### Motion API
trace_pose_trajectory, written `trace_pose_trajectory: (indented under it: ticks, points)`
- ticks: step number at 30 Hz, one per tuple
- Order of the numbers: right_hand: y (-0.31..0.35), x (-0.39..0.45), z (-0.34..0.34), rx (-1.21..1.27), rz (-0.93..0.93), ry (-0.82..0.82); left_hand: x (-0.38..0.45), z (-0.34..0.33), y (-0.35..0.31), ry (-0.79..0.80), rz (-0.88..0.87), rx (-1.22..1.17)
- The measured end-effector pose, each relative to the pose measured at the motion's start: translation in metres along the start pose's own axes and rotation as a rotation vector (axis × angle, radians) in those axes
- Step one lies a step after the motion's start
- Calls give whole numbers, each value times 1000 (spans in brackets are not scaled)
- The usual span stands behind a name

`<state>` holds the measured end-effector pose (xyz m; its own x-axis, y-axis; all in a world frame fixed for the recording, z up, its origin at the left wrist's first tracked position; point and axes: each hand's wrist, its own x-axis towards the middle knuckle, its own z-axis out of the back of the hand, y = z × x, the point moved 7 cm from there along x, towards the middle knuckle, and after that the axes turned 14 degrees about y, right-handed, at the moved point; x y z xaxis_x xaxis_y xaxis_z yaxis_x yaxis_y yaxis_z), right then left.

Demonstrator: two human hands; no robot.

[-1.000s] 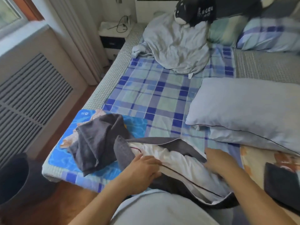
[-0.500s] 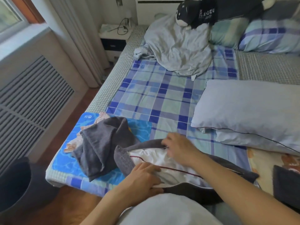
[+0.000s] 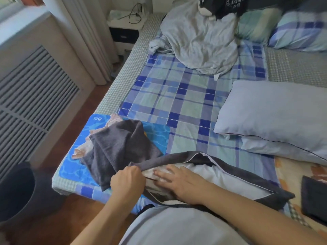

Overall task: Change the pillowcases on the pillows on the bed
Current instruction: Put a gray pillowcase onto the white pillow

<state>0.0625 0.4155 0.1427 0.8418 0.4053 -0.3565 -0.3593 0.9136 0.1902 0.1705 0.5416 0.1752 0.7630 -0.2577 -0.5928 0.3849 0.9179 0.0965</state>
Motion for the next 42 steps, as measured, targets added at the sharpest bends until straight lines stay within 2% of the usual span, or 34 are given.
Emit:
trace_pose_trajectory:
  ticks: [2,5,7,10,12,13,15,16,18,20,21,23,24,25,26,27,30,32,35,37,39,42]
  points:
    - [10,4,-9,-117,76,4,-1,1,2,2,-9,-11]
    - [28,14,-26,-198,191,42,-2,6,4,-48,-58,-186]
    - [21,35,-40,-170,106,160,-5,4,12,-33,-81,-312]
    - [-4,73,-81,-38,-102,539,-16,-5,23,-28,-158,-340]
    - [-10,84,-90,8,-173,634,-24,-10,26,-33,-182,-370]
    - [-6,84,-88,-13,-145,634,-23,-10,30,-56,-178,-429]
    - [10,73,-73,-96,-14,506,-15,-10,36,-75,-109,-472]
    - [20,63,-59,-99,54,370,-8,-8,35,-59,-85,-429]
    - [30,37,-31,53,144,79,4,-2,26,-29,-82,-237]
    - [24,5,-17,266,123,-57,8,9,3,-118,-159,-27]
    - [17,-11,-14,341,67,-106,5,13,-17,-205,-276,65]
    - [-2,-47,-18,401,-91,-183,-8,6,-61,-282,-592,191]
    - [-12,-65,-22,369,-175,-186,-10,-9,-78,-173,-716,214]
    - [-23,-82,-25,318,-274,-166,-9,-23,-90,-3,-743,226]
    - [-33,-99,-29,269,-401,-129,-3,-38,-93,175,-702,283]
    - [-44,-116,-34,247,-546,-80,1,-46,-90,278,-635,363]
    - [-70,-169,-43,257,-936,-64,20,-45,-68,329,-459,629]
    - [-82,-206,-44,237,-1113,-176,32,-47,-59,398,-390,731]
    - [-92,-260,-48,254,-1310,-403,36,-43,-72,453,-259,716]
    - [-93,-281,-55,317,-1403,-439,24,-40,-106,453,-262,822]
    - [-92,-290,-63,410,-1420,-483,-7,-33,-173,311,-551,841]
    - [-89,-294,-60,545,-1277,-626,-71,-26,-271,36,-1130,637]
